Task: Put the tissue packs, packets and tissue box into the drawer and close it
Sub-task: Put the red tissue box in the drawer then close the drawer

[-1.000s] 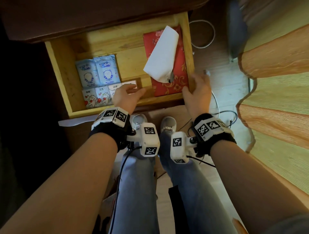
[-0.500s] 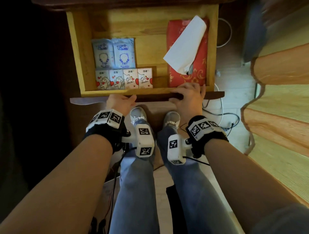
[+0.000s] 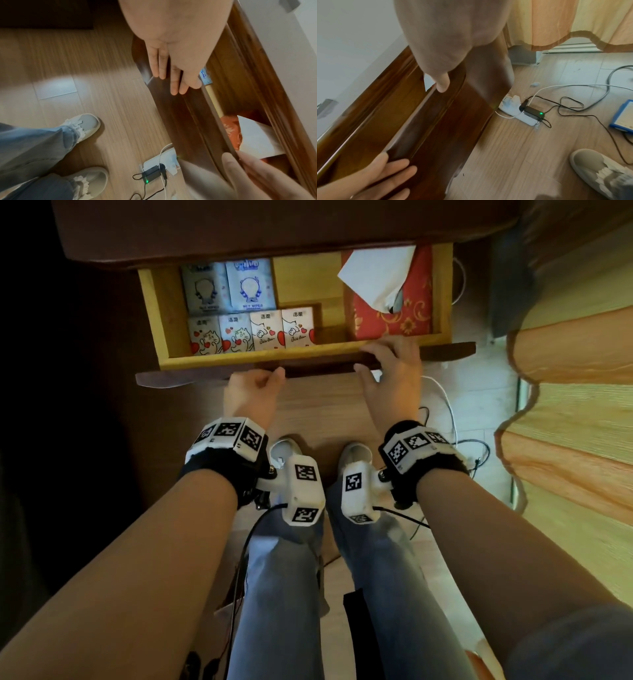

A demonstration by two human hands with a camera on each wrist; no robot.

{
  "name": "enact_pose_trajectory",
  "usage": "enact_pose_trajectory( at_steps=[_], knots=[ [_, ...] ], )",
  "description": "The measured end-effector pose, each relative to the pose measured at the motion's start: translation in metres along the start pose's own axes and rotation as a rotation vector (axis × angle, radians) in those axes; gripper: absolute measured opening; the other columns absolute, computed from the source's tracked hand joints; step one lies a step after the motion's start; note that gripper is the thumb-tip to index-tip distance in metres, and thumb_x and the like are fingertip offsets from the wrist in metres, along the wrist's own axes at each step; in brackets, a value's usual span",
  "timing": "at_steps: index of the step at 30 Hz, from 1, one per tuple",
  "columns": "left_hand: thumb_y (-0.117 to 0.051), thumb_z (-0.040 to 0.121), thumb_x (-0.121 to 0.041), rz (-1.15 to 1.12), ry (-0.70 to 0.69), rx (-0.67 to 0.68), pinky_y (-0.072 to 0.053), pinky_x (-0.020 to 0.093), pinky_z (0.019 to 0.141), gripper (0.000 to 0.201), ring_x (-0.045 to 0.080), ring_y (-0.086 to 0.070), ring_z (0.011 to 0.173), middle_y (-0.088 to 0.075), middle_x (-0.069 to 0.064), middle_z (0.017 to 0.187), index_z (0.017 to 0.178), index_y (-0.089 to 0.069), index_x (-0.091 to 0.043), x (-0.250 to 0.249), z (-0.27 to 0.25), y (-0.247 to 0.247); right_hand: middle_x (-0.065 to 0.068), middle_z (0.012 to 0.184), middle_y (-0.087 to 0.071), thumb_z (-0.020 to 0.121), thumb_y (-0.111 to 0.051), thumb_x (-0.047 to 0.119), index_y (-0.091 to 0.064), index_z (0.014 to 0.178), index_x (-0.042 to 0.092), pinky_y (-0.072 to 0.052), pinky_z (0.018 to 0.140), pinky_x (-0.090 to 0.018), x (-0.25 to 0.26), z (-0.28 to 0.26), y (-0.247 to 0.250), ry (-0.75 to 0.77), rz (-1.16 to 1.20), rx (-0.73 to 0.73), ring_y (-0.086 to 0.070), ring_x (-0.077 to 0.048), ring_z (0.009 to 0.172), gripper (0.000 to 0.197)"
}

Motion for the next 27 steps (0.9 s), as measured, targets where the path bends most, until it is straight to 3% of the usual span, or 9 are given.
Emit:
enact_pose_trajectory(
  at_steps=[5, 8, 10, 13, 17, 27],
  knots=[
    [-0.051, 0.091, -0.039, 0.092, 0.002, -0.015, -0.043, 0.031, 0.095, 0.032, 0.026, -0.059, 0.108, -0.069, 0.008, 0.112, 0.108, -0.067, -0.016, -0.013, 0.014, 0.013, -0.013, 0.093, -0.062, 0.078, -0.064, 0.021, -0.068, 0.081, 0.011, -0.043, 0.078, -0.040, 0.021, 0.011, -0.002, 0.072, -0.102, -0.073, -0.056, -0.033, 0.090, 0.012],
    [-0.045, 0.092, -0.043, 0.184, -0.023, -0.040, -0.041, 0.047, 0.102, 0.036, 0.034, -0.054, 0.114, -0.067, 0.013, 0.112, 0.102, -0.068, -0.018, -0.019, 0.031, 0.016, -0.013, 0.092, -0.066, 0.087, -0.056, 0.031, -0.069, 0.083, 0.010, -0.040, 0.084, -0.040, 0.027, 0.032, -0.024, 0.100, -0.165, 0.084, -0.058, -0.033, 0.091, 0.025],
    [-0.042, 0.093, -0.045, 0.253, -0.021, -0.067, -0.035, 0.047, 0.104, 0.039, 0.035, -0.046, 0.119, -0.066, 0.015, 0.113, 0.098, -0.068, -0.017, -0.023, 0.043, 0.017, -0.011, 0.083, -0.069, 0.092, -0.047, 0.041, -0.068, 0.080, 0.010, -0.036, 0.088, -0.040, 0.024, 0.048, -0.035, 0.059, -0.209, 0.174, -0.060, -0.032, 0.086, 0.039],
    [-0.041, 0.094, -0.047, 0.267, -0.013, -0.107, -0.028, 0.046, 0.103, 0.041, 0.034, -0.037, 0.124, -0.065, 0.016, 0.112, 0.096, -0.069, -0.018, -0.027, 0.057, 0.018, -0.010, 0.073, -0.068, 0.093, -0.042, 0.048, -0.066, 0.074, 0.010, -0.035, 0.091, -0.041, 0.021, 0.064, -0.041, 0.032, -0.227, 0.168, -0.060, -0.031, 0.077, 0.049],
    [-0.036, 0.095, -0.048, 0.282, -0.039, -0.176, -0.029, 0.045, 0.102, 0.046, 0.034, -0.037, 0.123, -0.063, 0.016, 0.116, 0.099, -0.069, -0.017, -0.034, 0.070, 0.015, -0.016, 0.067, -0.067, 0.094, -0.042, 0.045, -0.063, 0.067, 0.007, -0.037, 0.087, -0.043, 0.021, 0.078, -0.048, 0.090, -0.151, 0.124, -0.060, -0.035, 0.073, 0.051],
    [-0.026, 0.098, -0.044, 0.290, -0.037, -0.262, -0.016, 0.046, 0.113, 0.049, 0.028, -0.029, 0.134, -0.057, 0.010, 0.129, 0.107, -0.067, -0.019, -0.058, 0.112, 0.011, -0.015, 0.059, -0.064, 0.092, -0.040, 0.050, -0.059, 0.061, 0.009, -0.038, 0.084, -0.041, 0.024, 0.131, -0.057, 0.162, -0.105, 0.061, -0.059, -0.036, 0.064, 0.055]
  ],
)
Point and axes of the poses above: each hand's wrist, its own z-axis towards the middle knuckle, its own y-axis out of the back of the hand, x = y × z, the point moved 8 cm from there along z, towards the middle knuckle
